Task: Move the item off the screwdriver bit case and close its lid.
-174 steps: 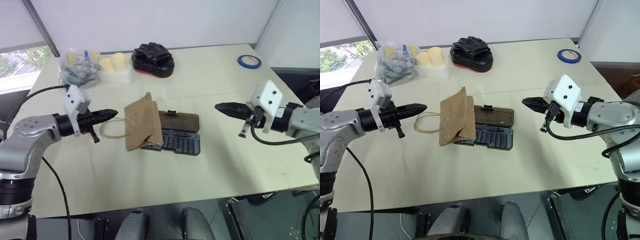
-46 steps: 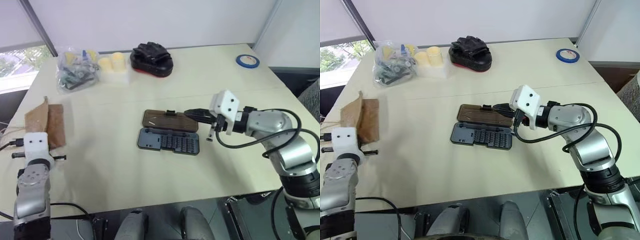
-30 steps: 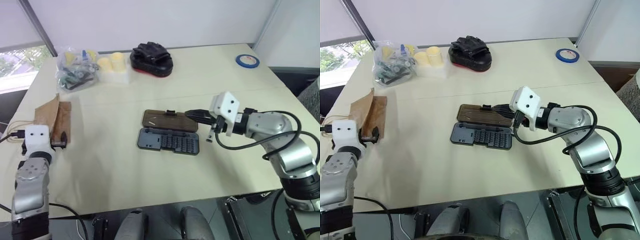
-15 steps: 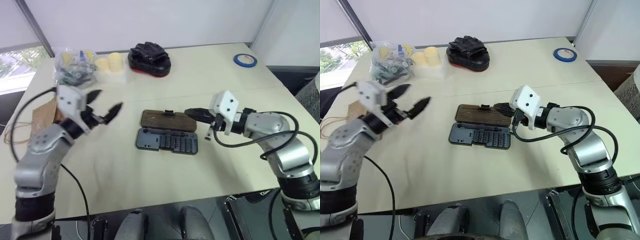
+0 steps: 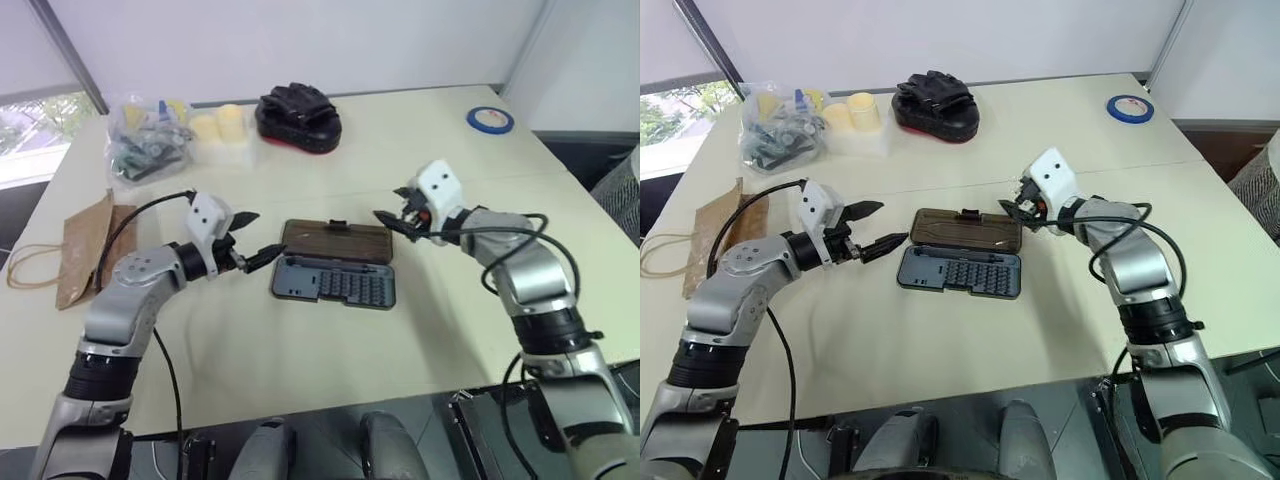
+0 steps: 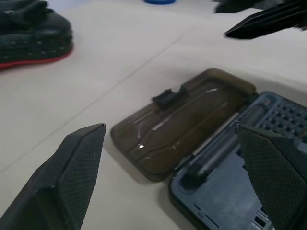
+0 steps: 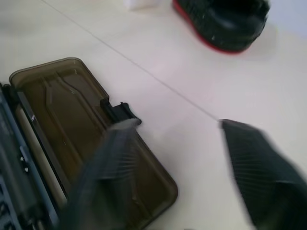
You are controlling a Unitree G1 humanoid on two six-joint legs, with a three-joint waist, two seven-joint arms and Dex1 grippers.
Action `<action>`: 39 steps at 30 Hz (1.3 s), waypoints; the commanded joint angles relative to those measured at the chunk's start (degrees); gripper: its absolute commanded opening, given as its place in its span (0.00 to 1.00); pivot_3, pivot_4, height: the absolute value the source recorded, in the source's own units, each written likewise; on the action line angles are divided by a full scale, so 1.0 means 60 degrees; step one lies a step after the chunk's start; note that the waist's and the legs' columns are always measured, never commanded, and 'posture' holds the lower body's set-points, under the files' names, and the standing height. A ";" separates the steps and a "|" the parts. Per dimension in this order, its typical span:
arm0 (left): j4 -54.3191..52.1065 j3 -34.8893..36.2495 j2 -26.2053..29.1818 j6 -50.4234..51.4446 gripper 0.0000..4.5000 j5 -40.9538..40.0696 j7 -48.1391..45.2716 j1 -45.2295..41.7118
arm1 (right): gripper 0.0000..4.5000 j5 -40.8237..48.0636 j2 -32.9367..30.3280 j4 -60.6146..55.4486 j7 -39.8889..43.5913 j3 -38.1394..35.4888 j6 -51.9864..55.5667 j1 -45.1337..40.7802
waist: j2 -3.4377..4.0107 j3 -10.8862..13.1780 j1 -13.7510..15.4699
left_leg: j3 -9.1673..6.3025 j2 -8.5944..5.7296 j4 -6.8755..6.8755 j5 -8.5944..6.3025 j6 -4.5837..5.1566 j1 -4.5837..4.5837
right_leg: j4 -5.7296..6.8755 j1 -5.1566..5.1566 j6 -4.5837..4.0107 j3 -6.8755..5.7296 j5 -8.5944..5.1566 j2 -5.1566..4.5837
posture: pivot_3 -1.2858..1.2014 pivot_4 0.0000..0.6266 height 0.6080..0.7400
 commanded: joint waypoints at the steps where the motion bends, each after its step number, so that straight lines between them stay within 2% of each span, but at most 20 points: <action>1: -0.0148 0.0074 0.0034 -0.0134 1.00 -0.0023 -0.0185 -0.0152 | 0.98 -0.0188 0.0533 0.0175 -0.0788 0.0034 0.1514 -0.0622 | 0.0000 0.0000 -0.0006 | 0.0000 0.0000 0.0000 0.0000 0.0000 0.0000 | 0.0000 -0.0001 0.0000 0.0000 0.0000 0.0000 | 0.52 0.24 1.00; 7: -0.0348 0.0130 -0.0078 -0.0087 1.00 0.0036 -0.0070 -0.0041 | 0.98 -0.0391 0.1359 0.0291 -0.1970 -0.0112 0.4055 -0.1005 | 0.0001 0.0000 0.0020 | -0.0008 -0.0002 0.0003 0.0002 -0.0004 -0.0005 | 0.0006 -0.0004 0.0000 0.0000 0.0000 -0.0002 | 0.52 0.24 1.00; 22: -0.0505 0.0098 -0.0258 -0.0264 1.00 0.0272 0.0235 0.0250 | 0.98 -0.0521 0.1597 0.1008 -0.2896 -0.0521 0.5401 -0.1149 | 0.0002 -0.0001 -0.0010 | -0.0003 -0.0006 -0.0001 0.0003 -0.0006 -0.0006 | 0.0010 -0.0011 0.0000 0.0001 0.0000 -0.0004 | 0.52 0.24 1.00; 25: -0.0509 0.0108 -0.0281 -0.0278 1.00 0.0302 0.0254 0.0252 | 0.69 -0.0496 0.1636 0.1167 -0.2964 -0.0624 0.5519 -0.1114 | 0.0002 -0.0001 -0.0011 | -0.0002 -0.0007 0.0001 0.0003 -0.0006 -0.0005 | 0.0010 -0.0009 0.0000 0.0002 0.0000 -0.0004 | 0.52 0.24 1.00; 30: -0.0486 0.0117 -0.0276 -0.0354 1.00 0.0350 0.0251 0.0290 | 0.10 -0.0517 0.1640 0.1268 -0.3104 -0.0675 0.5586 -0.1054 | 0.0004 -0.0002 0.0028 | -0.0004 -0.0007 0.0002 0.0003 -0.0006 -0.0004 | 0.0012 -0.0007 0.0000 0.0001 0.0000 -0.0004 | 0.52 0.24 1.00; 31: -0.0476 0.0120 -0.0269 -0.0375 1.00 0.0358 0.0255 0.0288 | 0.01 -0.0499 0.1619 0.1240 -0.3078 -0.0641 0.5603 -0.1028 | 0.0003 -0.0003 0.0045 | -0.0005 -0.0009 0.0005 0.0003 -0.0006 -0.0005 | 0.0012 -0.0005 0.0000 0.0001 0.0000 -0.0006 | 0.52 0.24 1.00; 39: -0.0173 0.0297 -0.0241 -0.0660 1.00 0.0493 0.0334 0.0085 | 0.01 -0.0432 0.1586 0.1016 -0.2935 -0.0379 0.5839 -0.0941 | -0.0003 -0.0007 0.0042 | -0.0009 -0.0011 0.0005 0.0003 -0.0006 -0.0002 | 0.0010 0.0003 0.0000 -0.0003 0.0000 -0.0007 | 0.52 0.24 1.00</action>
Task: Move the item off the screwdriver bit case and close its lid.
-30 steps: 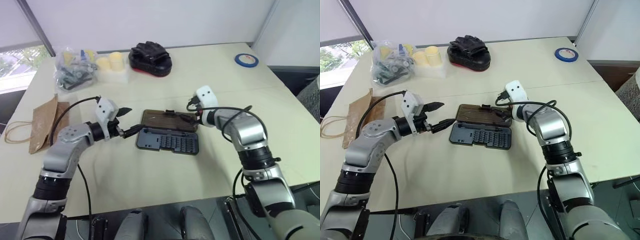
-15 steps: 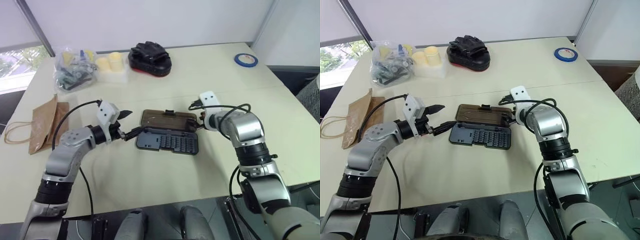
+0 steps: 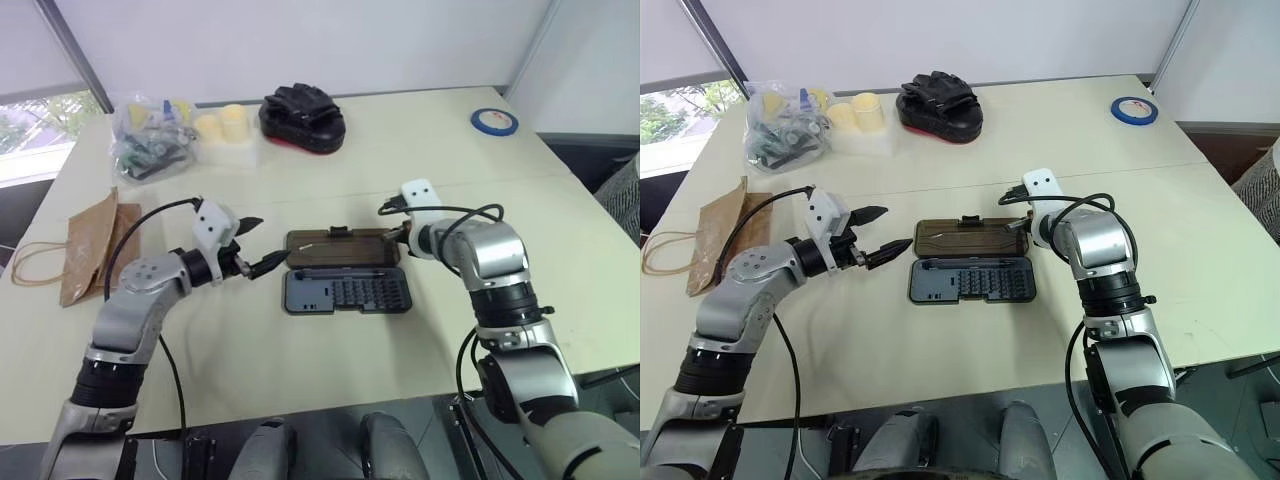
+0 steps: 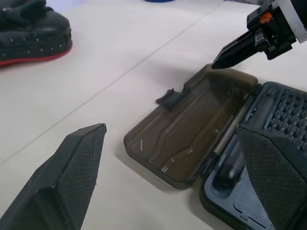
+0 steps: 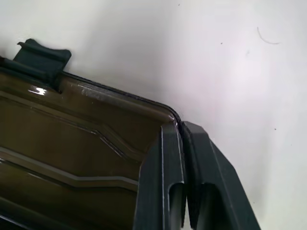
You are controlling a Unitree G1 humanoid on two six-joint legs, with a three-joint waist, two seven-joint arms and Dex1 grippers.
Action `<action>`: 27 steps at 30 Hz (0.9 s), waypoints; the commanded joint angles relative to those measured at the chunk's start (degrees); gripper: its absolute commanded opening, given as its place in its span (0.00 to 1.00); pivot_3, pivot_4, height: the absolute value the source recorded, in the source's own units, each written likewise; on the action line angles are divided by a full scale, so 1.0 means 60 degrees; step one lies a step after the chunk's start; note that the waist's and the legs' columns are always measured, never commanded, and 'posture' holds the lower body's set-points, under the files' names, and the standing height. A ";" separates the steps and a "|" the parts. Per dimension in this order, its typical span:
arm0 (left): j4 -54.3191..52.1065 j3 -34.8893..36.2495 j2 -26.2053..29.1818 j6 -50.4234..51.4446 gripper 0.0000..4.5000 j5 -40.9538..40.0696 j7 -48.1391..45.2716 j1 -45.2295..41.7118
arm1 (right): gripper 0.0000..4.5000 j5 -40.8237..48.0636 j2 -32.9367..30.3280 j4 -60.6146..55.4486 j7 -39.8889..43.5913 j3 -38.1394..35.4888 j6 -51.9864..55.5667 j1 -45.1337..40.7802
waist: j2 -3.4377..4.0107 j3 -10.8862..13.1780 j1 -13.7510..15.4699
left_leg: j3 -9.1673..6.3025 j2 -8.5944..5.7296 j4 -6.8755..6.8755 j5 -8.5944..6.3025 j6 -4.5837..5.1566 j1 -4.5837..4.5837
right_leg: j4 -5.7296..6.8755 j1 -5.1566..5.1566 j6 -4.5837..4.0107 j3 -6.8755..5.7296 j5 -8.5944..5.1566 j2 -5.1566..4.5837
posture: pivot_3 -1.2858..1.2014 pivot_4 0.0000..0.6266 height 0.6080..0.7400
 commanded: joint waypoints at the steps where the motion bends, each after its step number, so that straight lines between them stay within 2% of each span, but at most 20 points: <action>1: 0.0020 0.0299 0.0052 -0.0297 1.00 0.0048 0.0078 -0.0230 | 0.01 -0.0002 -0.0123 -0.0118 0.0048 0.0151 0.0391 0.0209 | 0.0000 0.0000 0.0001 | 0.0001 0.0000 0.0000 0.0000 0.0000 0.0000 | 0.0000 0.0000 0.0000 0.0000 0.0000 0.0000 | 0.52 0.24 1.00; 16: 0.0135 0.0265 -0.0049 -0.0528 1.00 0.0083 0.0292 -0.0258 | 0.01 0.0505 -0.0416 -0.2979 0.0280 0.0614 0.2109 0.1277 | 0.0000 0.0000 -0.0024 | -0.0007 0.0000 -0.0005 0.0000 0.0001 0.0000 | 0.0000 -0.0002 0.0000 -0.0001 0.0000 0.0000 | 0.52 0.24 1.00; 27: 0.0229 0.0194 -0.0098 -0.0577 1.00 0.0120 0.0284 -0.0362 | 0.01 0.0514 -0.0317 -0.2982 0.0182 0.0689 0.1937 0.1154 | 0.0000 0.0000 -0.0051 | -0.0006 0.0001 -0.0006 -0.0001 0.0001 0.0000 | 0.0000 -0.0004 0.0000 -0.0001 0.0000 0.0001 | 0.52 0.24 1.00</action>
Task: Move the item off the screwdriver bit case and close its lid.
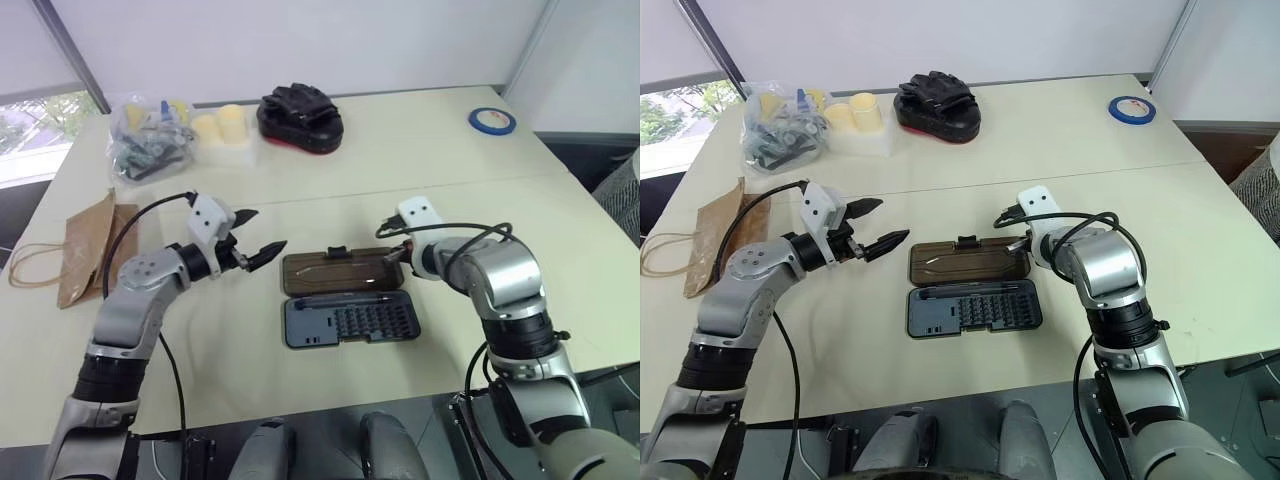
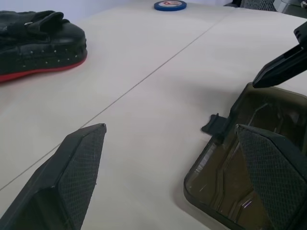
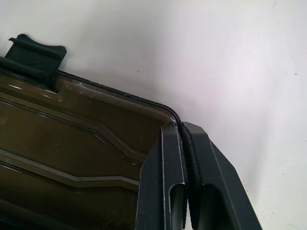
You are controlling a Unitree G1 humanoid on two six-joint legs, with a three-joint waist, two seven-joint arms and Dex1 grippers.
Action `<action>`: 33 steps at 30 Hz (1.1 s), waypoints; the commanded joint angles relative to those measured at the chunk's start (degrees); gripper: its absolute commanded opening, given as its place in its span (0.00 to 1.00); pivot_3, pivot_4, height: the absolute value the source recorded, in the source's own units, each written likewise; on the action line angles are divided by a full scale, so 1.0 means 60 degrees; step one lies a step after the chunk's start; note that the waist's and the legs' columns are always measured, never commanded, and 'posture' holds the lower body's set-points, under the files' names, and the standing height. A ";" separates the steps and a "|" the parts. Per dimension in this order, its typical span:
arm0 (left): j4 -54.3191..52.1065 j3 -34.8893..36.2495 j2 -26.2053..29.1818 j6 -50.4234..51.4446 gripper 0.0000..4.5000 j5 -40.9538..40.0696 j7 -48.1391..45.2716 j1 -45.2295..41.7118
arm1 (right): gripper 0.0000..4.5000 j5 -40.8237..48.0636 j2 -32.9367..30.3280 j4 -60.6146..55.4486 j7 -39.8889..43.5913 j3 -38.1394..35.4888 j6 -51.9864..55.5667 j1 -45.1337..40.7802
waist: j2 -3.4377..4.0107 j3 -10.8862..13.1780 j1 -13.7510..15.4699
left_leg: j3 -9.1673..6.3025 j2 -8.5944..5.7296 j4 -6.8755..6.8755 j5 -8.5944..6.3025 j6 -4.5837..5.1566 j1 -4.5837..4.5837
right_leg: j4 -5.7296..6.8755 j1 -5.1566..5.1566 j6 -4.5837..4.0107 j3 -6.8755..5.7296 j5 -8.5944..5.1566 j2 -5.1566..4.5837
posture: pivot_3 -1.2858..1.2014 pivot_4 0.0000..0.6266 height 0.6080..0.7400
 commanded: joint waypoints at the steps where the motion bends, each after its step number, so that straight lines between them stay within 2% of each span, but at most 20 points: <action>1: -0.0141 0.0128 -0.0026 -0.0201 1.00 0.0071 0.0043 -0.0164 | 0.01 0.0105 0.0097 0.0100 0.0059 0.0186 -0.0248 0.0027 | 0.0000 0.0000 -0.0003 | 0.0001 0.0000 0.0000 0.0000 0.0000 0.0001 | 0.0000 0.0000 0.0000 0.0000 0.0000 0.0000 | 0.52 0.24 1.00; 7: -0.0245 0.0176 -0.0008 -0.0091 1.00 0.0017 -0.0015 -0.0079 | 0.01 -0.0004 -0.0252 0.0065 0.0184 0.0306 -0.0993 0.0228 | 0.0000 0.0000 -0.0016 | 0.0004 0.0002 0.0000 0.0000 0.0000 0.0003 | 0.0001 0.0000 0.0000 0.0001 0.0000 0.0002 | 0.52 0.24 1.00; 13: -0.0318 0.0183 0.0061 -0.0014 1.00 -0.0036 -0.0115 0.0046 | 0.01 0.0589 -0.0370 -0.0274 0.0806 -0.0538 -0.1438 0.0442 | 0.0000 0.0001 -0.0005 | 0.0005 0.0002 0.0000 0.0000 0.0000 0.0000 | 0.0000 -0.0001 0.0000 0.0002 0.0000 0.0002 | 0.52 0.24 1.00; 16: -0.0246 0.0144 0.0043 -0.0031 1.00 -0.0013 -0.0125 -0.0011 | 0.21 0.0815 -0.0230 -0.0393 0.0859 -0.0835 -0.1276 0.0490 | 0.0001 0.0001 0.0002 | 0.0005 0.0002 0.0000 0.0000 0.0000 0.0000 | 0.0000 -0.0002 0.0000 0.0002 0.0000 0.0002 | 0.52 0.24 1.00; 21: -0.0245 0.0113 0.0059 0.0183 1.00 -0.0205 -0.0312 -0.0136 | 0.76 0.0998 -0.0350 -0.0625 0.0868 -0.0903 -0.1045 0.0456 | 0.0001 0.0001 0.0013 | 0.0005 0.0002 0.0000 0.0000 0.0000 0.0000 | 0.0000 -0.0002 0.0000 0.0002 0.0000 0.0002 | 0.52 0.24 1.00; 28: -0.1481 0.0193 0.0100 0.1974 1.00 -0.1802 -0.0880 -0.0396 | 0.76 0.1451 -0.0423 -0.1261 0.0844 -0.1886 -0.0984 -0.0017 | 0.0000 0.0001 0.0018 | 0.0003 0.0002 0.0001 0.0000 0.0001 -0.0005 | -0.0001 -0.0003 0.0000 0.0003 0.0000 0.0001 | 0.52 0.24 1.00; 32: -0.1967 -0.0159 0.0215 0.2265 1.00 -0.1933 -0.1175 -0.0423 | 0.76 0.1566 -0.0307 -0.1312 0.0668 -0.2225 -0.0989 -0.0251 | 0.0000 0.0001 0.0011 | 0.0003 0.0002 0.0000 0.0000 0.0001 -0.0002 | 0.0000 -0.0003 0.0000 0.0003 0.0000 0.0001 | 0.52 0.24 1.00; 33: -0.1987 -0.0211 0.0207 0.2269 0.94 -0.1913 -0.1199 -0.0434 | 0.76 0.1579 -0.0300 -0.1309 0.0643 -0.2235 -0.1022 -0.0278 | 0.0000 0.0001 0.0011 | 0.0004 0.0003 -0.0002 -0.0001 0.0001 -0.0001 | 0.0000 -0.0003 0.0000 0.0004 0.0000 0.0002 | 0.52 0.24 1.00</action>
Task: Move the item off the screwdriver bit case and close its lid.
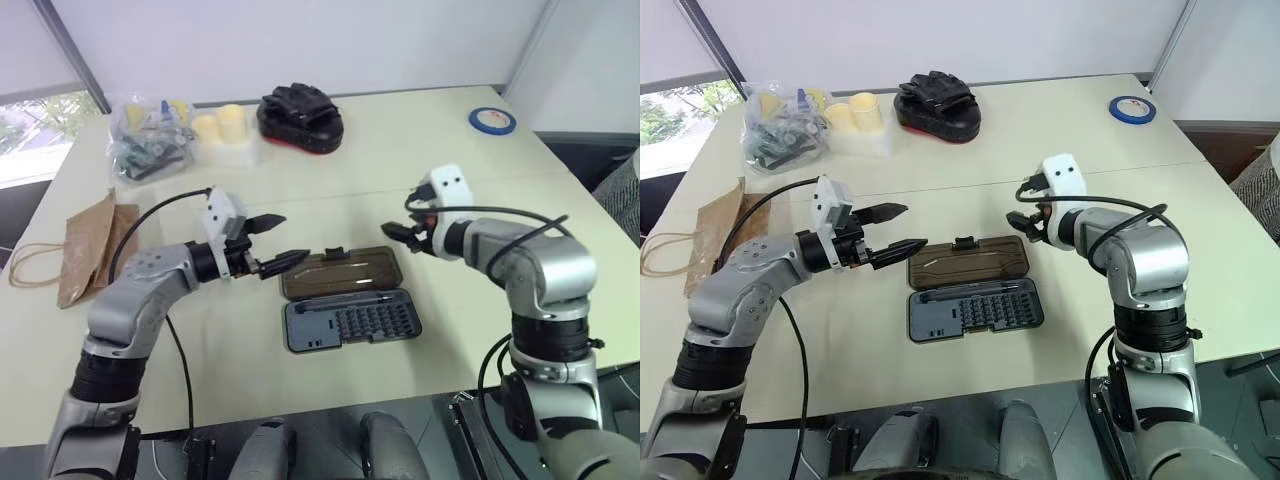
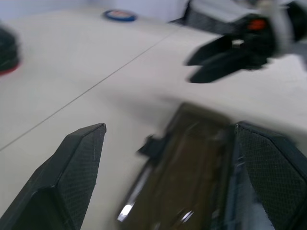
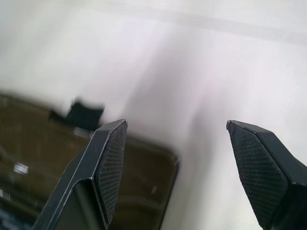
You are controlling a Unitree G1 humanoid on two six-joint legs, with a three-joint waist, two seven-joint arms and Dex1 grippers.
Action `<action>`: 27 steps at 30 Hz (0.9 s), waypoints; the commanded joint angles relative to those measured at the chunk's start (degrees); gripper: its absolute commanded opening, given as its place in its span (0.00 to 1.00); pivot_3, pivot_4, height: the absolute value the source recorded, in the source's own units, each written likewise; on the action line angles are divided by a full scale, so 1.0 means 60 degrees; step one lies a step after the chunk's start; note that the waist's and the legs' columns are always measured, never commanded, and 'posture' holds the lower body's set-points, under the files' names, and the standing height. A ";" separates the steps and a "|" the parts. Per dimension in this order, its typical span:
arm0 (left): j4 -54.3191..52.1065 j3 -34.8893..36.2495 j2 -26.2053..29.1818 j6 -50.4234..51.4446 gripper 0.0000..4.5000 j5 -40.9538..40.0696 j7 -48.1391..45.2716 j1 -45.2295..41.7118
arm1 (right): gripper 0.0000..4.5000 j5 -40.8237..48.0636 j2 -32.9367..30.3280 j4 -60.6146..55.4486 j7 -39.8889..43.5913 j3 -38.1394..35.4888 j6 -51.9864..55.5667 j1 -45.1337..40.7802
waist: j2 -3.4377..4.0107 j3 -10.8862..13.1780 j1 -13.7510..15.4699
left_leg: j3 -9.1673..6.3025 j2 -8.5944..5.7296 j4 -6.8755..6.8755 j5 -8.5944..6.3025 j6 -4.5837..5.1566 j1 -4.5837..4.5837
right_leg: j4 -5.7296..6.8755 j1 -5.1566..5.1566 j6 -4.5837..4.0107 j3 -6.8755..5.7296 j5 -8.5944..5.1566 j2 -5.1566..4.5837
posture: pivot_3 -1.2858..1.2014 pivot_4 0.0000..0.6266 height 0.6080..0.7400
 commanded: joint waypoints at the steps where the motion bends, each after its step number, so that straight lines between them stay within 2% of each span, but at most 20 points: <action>1: -0.0393 -0.0172 0.0087 0.0039 0.88 -0.0103 -0.0186 -0.0087 | 0.77 0.0187 0.0055 -0.0364 -0.0104 -0.0272 -0.0121 -0.0218 | 0.0000 0.0000 -0.0001 | 0.0001 0.0000 0.0000 0.0000 0.0000 0.0000 | 0.0000 0.0000 0.0000 0.0000 0.0000 0.0000 | 0.52 0.24 1.00; 2: -0.0406 -0.0261 0.0107 -0.0003 0.81 -0.0057 -0.0281 -0.0072 | 0.77 0.0213 0.0037 -0.0368 -0.0123 -0.0284 -0.0131 -0.0234 | 0.0001 0.0000 -0.0002 | 0.0003 0.0000 0.0000 0.0000 0.0000 0.0000 | 0.0000 0.0000 0.0000 0.0001 0.0000 0.0000 | 0.52 0.24 1.00; 9: 0.0138 -0.1096 0.0347 0.0090 0.01 -0.0098 -0.1599 -0.0061 | 0.77 0.0268 -0.0191 -0.0116 -0.0031 -0.0103 -0.0568 -0.0431 | 0.0002 0.0001 0.0004 | 0.0007 -0.0001 0.0001 0.0000 0.0000 -0.0002 | -0.0001 -0.0001 0.0000 0.0002 0.0000 0.0000 | 0.52 0.24 1.00; 16: 0.0573 -0.2102 0.0723 -0.0457 0.01 0.0513 -0.2814 0.0226 | 0.77 0.0237 -0.0343 0.0372 0.0201 0.0339 -0.1068 -0.0608 | 0.0003 0.0002 -0.0016 | 0.0009 0.0000 -0.0001 0.0000 0.0001 -0.0001 | -0.0001 -0.0001 0.0000 0.0001 0.0000 0.0001 | 0.52 0.24 1.00; 20: 0.1045 -0.2873 0.0968 -0.1082 0.01 0.1256 -0.3508 0.0431 | 0.77 0.0023 -0.0696 0.1017 0.0679 0.1109 -0.1726 -0.0564 | 0.0004 0.0003 -0.0007 | 0.0011 0.0000 -0.0001 0.0000 0.0001 -0.0001 | -0.0002 -0.0001 0.0000 0.0002 0.0000 0.0001 | 0.52 0.24 1.00; 27: 0.2029 -0.3396 0.0865 -0.2209 0.01 0.2276 -0.3819 0.0390 | 0.77 -0.0468 -0.1350 0.2418 0.1529 0.2184 -0.2745 -0.1287 | 0.0008 0.0005 -0.0009 | 0.0017 -0.0001 0.0000 -0.0001 0.0003 -0.0002 | -0.0005 -0.0001 0.0000 0.0003 0.0000 0.0001 | 0.52 0.24 1.00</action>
